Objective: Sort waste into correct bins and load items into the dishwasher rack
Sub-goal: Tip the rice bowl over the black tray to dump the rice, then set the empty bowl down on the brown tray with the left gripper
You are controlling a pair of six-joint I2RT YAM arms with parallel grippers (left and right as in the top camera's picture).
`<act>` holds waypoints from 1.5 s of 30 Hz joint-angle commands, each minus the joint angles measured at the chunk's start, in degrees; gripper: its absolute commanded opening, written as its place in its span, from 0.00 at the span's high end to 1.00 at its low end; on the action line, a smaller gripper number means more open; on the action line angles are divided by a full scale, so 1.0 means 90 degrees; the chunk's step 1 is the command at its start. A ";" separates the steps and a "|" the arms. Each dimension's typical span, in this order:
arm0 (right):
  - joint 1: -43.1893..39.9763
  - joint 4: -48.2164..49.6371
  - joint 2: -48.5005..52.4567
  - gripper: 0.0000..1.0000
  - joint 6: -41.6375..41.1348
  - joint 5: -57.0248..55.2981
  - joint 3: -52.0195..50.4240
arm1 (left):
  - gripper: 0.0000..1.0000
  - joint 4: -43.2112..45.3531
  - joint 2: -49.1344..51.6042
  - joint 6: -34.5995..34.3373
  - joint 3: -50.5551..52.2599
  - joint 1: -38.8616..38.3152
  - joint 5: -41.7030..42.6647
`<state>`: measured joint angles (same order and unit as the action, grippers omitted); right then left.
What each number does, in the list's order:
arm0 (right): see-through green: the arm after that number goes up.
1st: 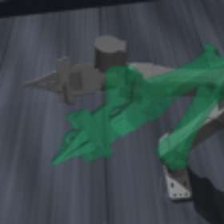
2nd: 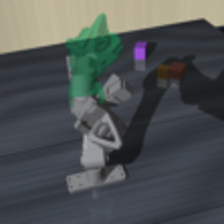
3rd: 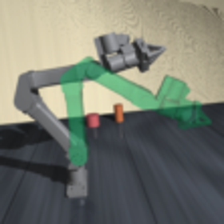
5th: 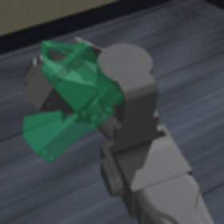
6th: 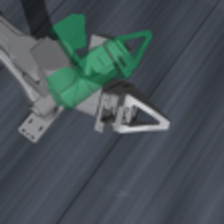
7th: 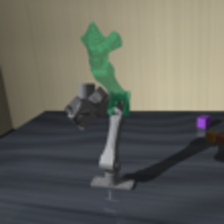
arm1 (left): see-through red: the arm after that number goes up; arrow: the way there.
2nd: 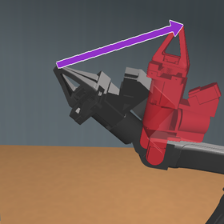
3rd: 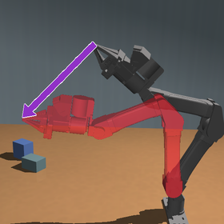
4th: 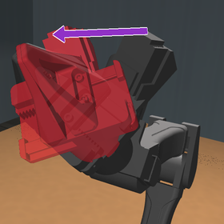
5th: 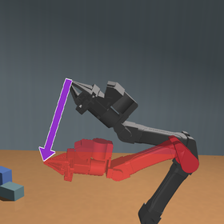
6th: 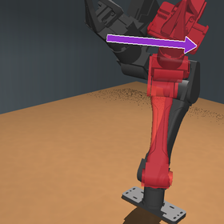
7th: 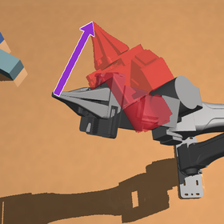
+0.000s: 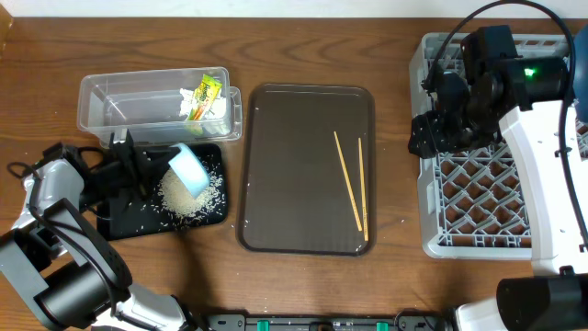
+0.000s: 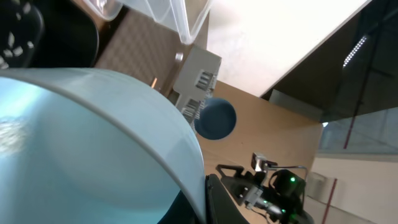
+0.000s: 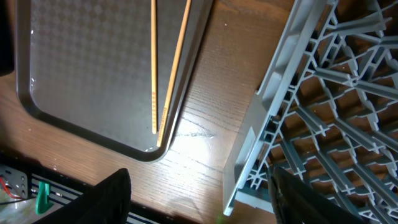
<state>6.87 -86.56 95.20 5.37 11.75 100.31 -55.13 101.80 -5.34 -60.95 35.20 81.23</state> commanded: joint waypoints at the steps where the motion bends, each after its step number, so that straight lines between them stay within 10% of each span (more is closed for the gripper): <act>1: 0.0102 -0.0022 0.0019 0.31 -0.0010 -0.0044 0.0005 | 0.94 -0.0051 0.0024 0.0857 0.0041 0.0034 0.0865; 22: 0.0102 -0.0051 0.0019 0.30 0.0005 -0.0044 0.0005 | 0.94 -0.0646 -0.0529 0.1477 0.0034 -0.0595 0.0670; 40: 0.0104 -0.0032 0.0019 0.28 0.0000 -0.0039 0.0005 | 0.94 0.1056 -0.1418 -0.0583 -0.0002 -0.5472 -0.5093; 45: 0.0104 -0.0027 0.0019 0.28 0.0000 -0.0039 0.0005 | 0.87 0.1744 -0.1392 -0.0736 -0.0002 -0.6494 -0.5321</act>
<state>6.87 -86.76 95.20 5.39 11.70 100.31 -41.32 88.88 -9.21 -60.88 -19.94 38.70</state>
